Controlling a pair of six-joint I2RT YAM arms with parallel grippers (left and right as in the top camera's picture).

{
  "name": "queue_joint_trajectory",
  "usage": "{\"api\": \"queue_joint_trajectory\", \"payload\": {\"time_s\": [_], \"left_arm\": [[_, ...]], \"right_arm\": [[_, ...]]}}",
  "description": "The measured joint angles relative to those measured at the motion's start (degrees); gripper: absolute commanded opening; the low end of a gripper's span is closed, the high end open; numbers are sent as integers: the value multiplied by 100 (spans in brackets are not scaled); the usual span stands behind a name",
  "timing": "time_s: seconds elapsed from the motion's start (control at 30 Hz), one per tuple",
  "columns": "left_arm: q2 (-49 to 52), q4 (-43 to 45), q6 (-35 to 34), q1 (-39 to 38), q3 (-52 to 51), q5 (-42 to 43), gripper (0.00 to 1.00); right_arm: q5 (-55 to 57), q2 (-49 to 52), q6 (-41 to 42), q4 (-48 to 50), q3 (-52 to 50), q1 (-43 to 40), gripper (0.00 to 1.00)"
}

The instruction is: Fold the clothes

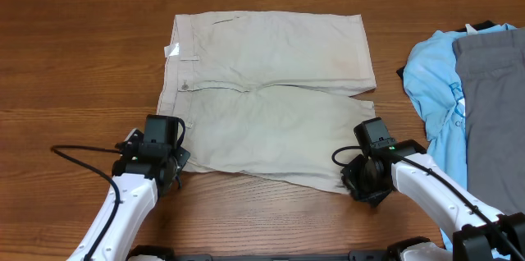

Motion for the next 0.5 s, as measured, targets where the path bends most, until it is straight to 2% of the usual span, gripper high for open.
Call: {"api": "queue_joint_trajectory", "payload": {"time_s": [0.23,0.37,0.5], "left_arm": [[13,-70,905,0,9,-20,4],[7,-852,1355,0,271,-44,4],[-81,-1552,1602,0,763,-63,4]], "right_arm": [[-2,0,-170,28,0,2,4],[76,0,-415,-264,70,2,4],[382,-44,-514,-1156,446,2,4]]}}
